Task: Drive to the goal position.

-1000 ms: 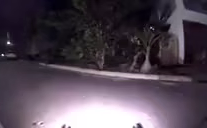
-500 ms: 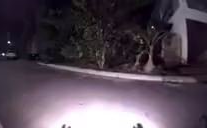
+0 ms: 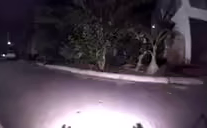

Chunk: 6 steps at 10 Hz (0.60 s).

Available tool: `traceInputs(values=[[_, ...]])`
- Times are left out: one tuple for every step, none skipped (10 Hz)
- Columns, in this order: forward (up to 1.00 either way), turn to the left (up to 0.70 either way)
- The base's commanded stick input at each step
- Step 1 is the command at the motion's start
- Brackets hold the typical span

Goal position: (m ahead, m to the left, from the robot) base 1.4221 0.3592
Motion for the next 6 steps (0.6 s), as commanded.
traceInputs(values=[[0.45,0.27],[0.45,0.27],[0.45,0.27],[0.45,0.27],[0.45,0.27],[0.45,0.27]])
